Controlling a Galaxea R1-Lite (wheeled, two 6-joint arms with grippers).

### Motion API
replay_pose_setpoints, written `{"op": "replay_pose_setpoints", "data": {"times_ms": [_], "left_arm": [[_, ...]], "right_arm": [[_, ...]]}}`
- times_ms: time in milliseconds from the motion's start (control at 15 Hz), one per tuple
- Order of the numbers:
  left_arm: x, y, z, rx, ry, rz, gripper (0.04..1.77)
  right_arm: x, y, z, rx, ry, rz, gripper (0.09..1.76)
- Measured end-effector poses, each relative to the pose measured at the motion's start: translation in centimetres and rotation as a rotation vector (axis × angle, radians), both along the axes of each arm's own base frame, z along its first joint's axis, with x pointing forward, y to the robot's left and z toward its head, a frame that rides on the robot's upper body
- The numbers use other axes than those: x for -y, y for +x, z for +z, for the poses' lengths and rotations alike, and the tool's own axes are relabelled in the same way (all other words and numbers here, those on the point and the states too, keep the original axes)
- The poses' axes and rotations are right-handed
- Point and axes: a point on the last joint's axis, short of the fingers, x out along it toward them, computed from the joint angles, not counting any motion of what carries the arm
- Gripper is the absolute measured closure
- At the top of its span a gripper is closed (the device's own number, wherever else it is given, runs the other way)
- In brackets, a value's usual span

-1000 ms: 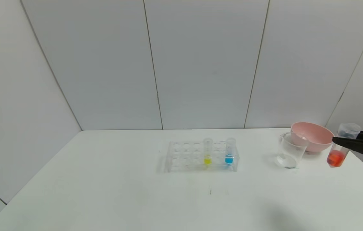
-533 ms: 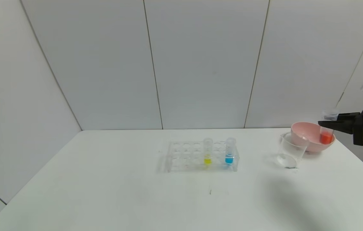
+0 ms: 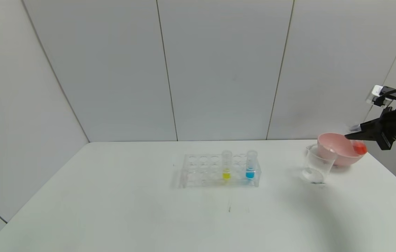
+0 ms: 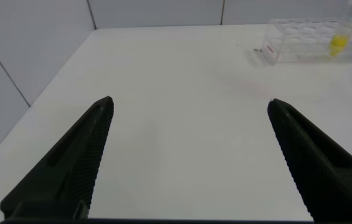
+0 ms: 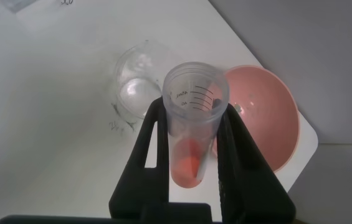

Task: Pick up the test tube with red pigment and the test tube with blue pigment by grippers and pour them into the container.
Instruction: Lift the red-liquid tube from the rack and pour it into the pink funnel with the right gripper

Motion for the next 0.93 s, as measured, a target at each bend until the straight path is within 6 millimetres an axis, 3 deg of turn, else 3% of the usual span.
{"op": "replay_pose_setpoints", "data": {"times_ms": [467, 933], "left_arm": [[0.0, 0.0, 0.0, 0.000, 0.000, 0.000, 0.05], [0.0, 0.0, 0.0, 0.000, 0.000, 0.000, 0.05]], "right_arm": [[-0.2, 0.0, 2.4, -0.231, -0.136, 0.020, 1.34], [-1.7, 2.3, 0.7, -0.280, -0.302, 0.012, 1.34]]}}
